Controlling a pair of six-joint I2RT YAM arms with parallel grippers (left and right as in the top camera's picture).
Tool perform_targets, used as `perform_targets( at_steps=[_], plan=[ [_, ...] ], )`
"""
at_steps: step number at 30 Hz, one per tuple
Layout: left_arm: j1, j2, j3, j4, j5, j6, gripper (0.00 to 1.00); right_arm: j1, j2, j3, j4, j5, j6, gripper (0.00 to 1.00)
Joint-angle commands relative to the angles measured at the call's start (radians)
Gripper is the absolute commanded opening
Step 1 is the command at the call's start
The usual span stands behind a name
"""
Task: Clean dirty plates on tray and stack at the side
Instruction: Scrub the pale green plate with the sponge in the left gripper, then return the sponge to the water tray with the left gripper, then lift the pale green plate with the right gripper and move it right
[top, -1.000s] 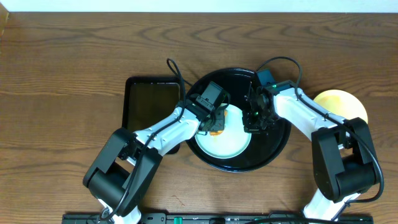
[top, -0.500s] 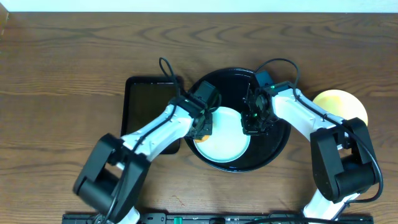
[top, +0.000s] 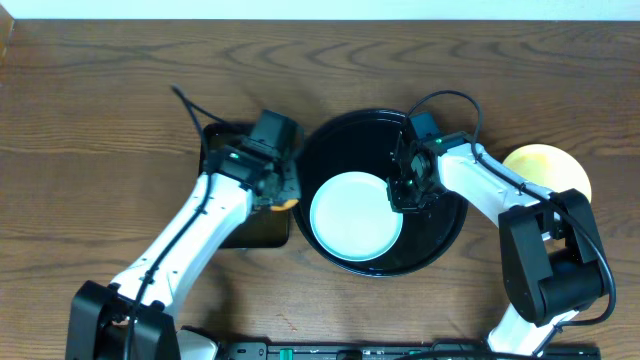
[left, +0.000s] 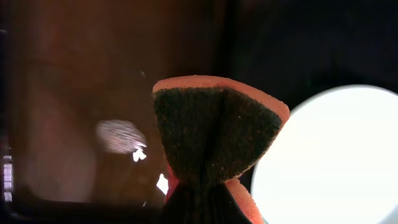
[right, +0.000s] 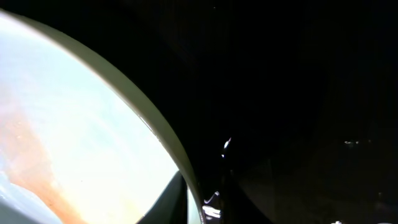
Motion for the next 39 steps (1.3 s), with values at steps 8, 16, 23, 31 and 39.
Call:
perform_targets(
  at_steps=[8,16,23,31,39],
  plan=[
    [0.134,0.065,-0.056,0.074,-0.007,0.146,0.08,0.006,0.020,-0.009,0.010,-0.018,0.002,0.01],
    [0.222,0.216,-0.056,0.129,-0.006,0.152,0.08,0.007,0.020,-0.009,0.004,-0.018,0.002,0.01],
    [0.258,0.264,-0.054,0.134,-0.007,0.166,0.42,0.006,0.020,-0.009,0.005,-0.018,0.002,0.01],
    [0.253,0.114,-0.019,0.069,-0.003,0.167,0.45,0.006,0.020,-0.009,0.043,0.027,0.063,0.01],
    [0.253,-0.109,-0.020,-0.022,0.085,0.166,0.53,0.005,0.020,-0.009,0.153,0.046,0.088,0.01]
  ],
)
